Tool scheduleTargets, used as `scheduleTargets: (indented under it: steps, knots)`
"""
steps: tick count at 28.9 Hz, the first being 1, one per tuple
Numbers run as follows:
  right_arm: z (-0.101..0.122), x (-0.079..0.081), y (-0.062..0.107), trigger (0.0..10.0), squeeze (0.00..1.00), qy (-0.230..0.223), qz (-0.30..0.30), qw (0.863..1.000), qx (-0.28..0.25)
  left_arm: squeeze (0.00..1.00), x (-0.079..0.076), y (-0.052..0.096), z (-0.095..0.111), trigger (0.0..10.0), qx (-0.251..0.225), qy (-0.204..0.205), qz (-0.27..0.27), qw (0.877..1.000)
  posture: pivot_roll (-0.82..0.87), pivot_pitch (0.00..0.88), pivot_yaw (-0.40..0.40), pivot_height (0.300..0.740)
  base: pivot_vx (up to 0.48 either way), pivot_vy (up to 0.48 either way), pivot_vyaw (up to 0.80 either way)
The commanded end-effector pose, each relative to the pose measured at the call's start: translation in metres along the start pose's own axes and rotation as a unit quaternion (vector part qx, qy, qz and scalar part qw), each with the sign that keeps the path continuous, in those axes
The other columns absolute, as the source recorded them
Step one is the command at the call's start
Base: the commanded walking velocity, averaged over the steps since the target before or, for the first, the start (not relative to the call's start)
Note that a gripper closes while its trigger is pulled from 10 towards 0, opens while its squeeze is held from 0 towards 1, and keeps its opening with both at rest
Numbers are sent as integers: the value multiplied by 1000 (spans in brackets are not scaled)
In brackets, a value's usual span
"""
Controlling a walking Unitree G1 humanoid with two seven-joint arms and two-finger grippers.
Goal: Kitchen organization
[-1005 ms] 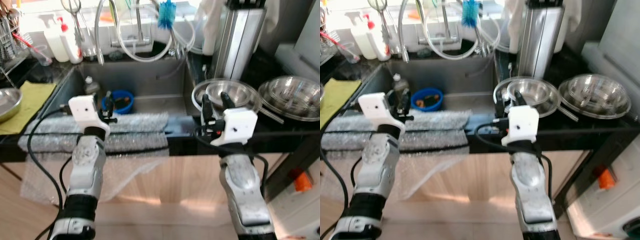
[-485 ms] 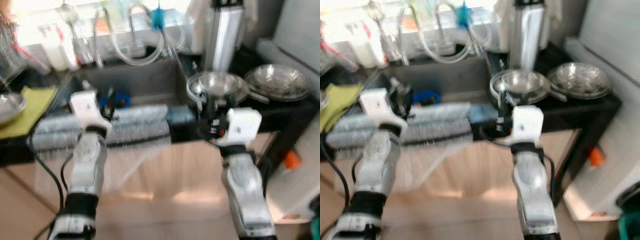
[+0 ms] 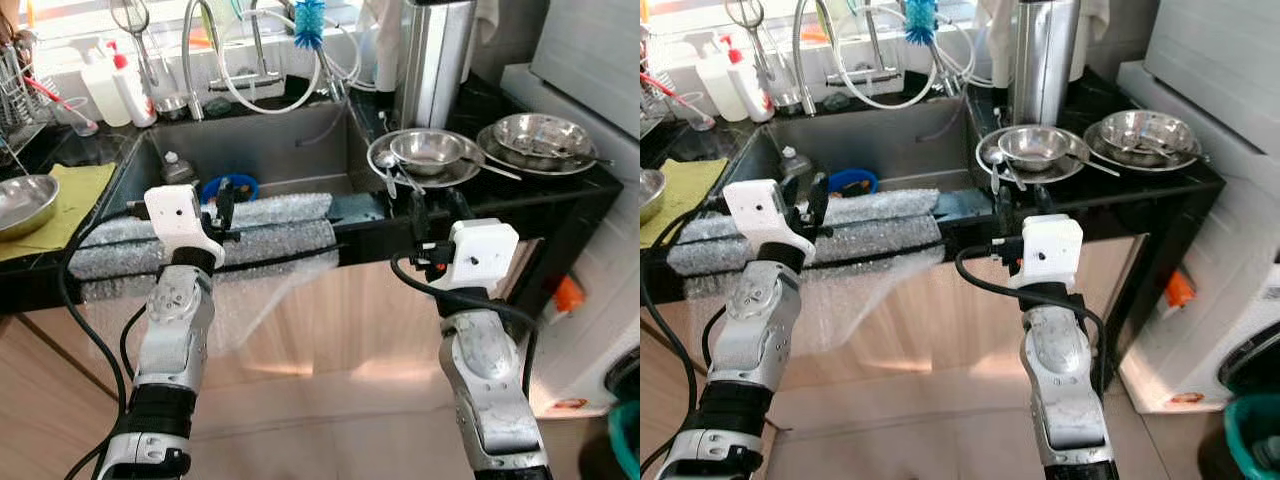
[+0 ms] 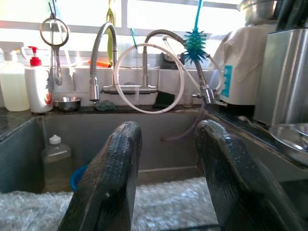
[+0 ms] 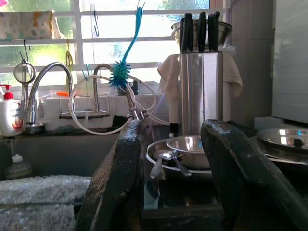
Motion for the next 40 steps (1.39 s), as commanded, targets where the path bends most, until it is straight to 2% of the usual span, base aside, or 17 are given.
scheduleTargets:
  steps: [1,40]
  knots:
    - [0,0,-1,10000,0,-7,-2,1000,4,0,-4,-5,10,10000,-14,-7,-11,1000,-23,54,106,740,285,0,-781]
    - [2,1,0,10000,0,9,4,1000,-4,0,-4,-2,7,10000,-10,-1,-10,1000,-27,55,102,740,320,0,-20]
Point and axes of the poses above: a point about 5 cm out from each wrist's last joint towards the gripper, its own y axis pointing back from the gripper into the wrist, its own z axis along the axis of the wrist's last joint, x = y × z, the point moved 1 cm from there along -y, pointing out of the wrist towards the gripper, and after that the axes turned 8 degrees about y, right-handed, at the moved point
